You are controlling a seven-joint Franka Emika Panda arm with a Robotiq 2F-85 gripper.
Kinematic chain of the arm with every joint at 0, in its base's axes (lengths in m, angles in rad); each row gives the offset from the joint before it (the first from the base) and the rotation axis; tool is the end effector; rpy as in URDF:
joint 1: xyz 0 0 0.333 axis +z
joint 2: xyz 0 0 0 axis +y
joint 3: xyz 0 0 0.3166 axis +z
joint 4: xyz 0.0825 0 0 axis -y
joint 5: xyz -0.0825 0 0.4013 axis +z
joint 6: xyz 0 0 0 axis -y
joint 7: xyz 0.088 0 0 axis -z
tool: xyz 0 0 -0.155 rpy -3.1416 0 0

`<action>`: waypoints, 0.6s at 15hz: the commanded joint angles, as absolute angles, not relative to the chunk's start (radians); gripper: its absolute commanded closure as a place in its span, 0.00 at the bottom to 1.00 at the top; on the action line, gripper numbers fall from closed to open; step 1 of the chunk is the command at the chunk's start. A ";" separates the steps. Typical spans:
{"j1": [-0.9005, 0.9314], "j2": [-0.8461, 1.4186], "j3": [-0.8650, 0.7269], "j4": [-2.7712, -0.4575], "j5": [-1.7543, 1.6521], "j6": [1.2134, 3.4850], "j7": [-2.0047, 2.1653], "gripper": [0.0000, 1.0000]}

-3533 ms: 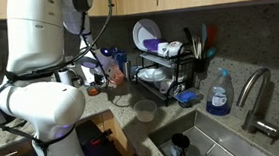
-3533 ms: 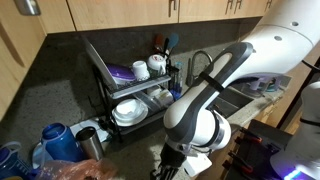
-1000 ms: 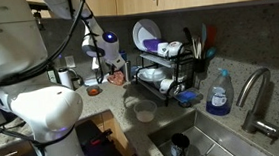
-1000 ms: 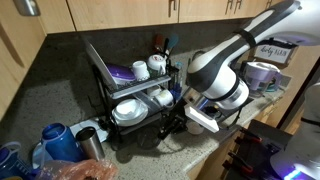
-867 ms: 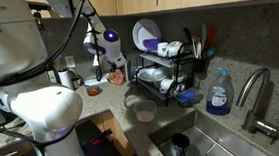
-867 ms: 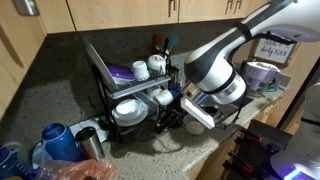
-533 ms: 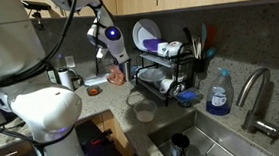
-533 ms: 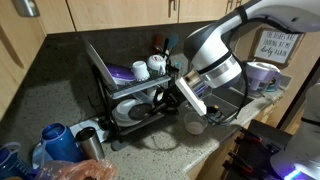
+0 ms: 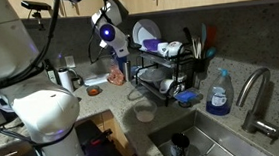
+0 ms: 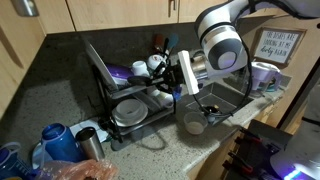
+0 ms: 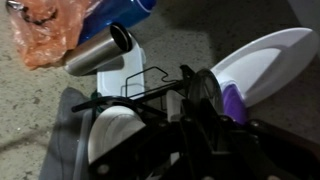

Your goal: Take the cover off the bowl and put in on the rack

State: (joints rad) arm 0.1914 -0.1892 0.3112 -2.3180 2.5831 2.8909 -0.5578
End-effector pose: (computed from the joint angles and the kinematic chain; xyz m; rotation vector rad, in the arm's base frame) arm 0.4770 0.2344 0.3889 -1.4792 1.2589 -0.3322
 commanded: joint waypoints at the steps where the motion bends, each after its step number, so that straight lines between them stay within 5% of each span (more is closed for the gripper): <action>1: 0.038 -0.252 0.350 -2.320 2.659 2.804 -0.579 0.96; 9: -0.214 -0.226 0.452 -2.297 2.607 2.567 -0.503 0.96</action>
